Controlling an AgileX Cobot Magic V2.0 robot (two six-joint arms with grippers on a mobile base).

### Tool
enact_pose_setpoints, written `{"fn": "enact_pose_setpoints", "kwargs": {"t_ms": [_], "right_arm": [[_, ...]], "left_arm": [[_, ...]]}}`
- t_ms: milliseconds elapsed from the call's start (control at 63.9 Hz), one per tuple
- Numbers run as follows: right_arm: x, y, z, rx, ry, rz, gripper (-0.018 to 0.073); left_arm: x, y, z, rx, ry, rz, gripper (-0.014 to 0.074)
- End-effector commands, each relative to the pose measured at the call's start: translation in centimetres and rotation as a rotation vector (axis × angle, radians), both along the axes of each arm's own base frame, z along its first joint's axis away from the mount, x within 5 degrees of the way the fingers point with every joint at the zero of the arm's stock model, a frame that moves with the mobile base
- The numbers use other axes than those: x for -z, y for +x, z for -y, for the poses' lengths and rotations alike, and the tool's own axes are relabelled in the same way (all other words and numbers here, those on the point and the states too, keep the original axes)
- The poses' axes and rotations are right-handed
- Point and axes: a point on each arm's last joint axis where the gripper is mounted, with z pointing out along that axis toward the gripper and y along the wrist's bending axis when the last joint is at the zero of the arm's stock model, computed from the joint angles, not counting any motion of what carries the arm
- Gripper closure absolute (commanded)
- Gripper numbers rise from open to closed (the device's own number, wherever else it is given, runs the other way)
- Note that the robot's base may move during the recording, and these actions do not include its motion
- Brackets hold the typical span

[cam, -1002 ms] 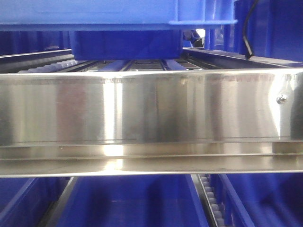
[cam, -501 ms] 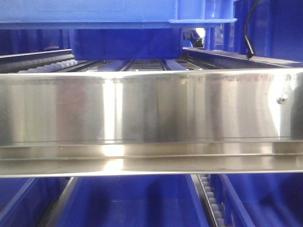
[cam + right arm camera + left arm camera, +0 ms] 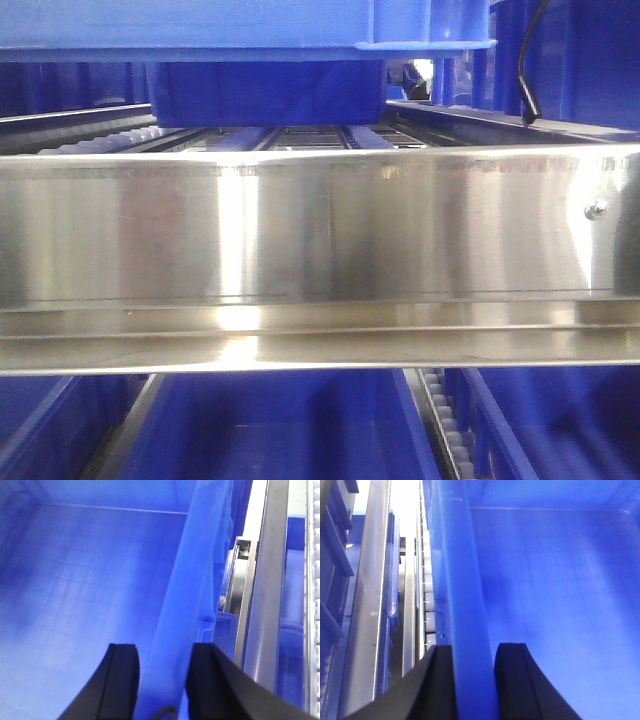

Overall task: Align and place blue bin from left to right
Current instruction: 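Close both grippers on the bin walls and lift the bin, then pull the held blue bin back off the shelf with both grippers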

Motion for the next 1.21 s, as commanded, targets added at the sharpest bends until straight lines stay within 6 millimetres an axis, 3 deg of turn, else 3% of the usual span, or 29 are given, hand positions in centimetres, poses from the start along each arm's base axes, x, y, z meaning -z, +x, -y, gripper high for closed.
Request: {"fn": "enact_pose_setpoints", "kwargs": {"t_ms": [0,1190], "right_arm": [[-2.07,-0.16,-0.66,0.002,0.103,0.139,0.0721],[-2.08,-0.15,-0.66,0.002,0.103,0.14,0.0721]], "left_arm": [[-2.42,-1.5,1.83,0.089,-0.166,0.097,0.0707],[-2.33,-1.35,1.84,0.088,-0.167,0.097,0.0707]]}}
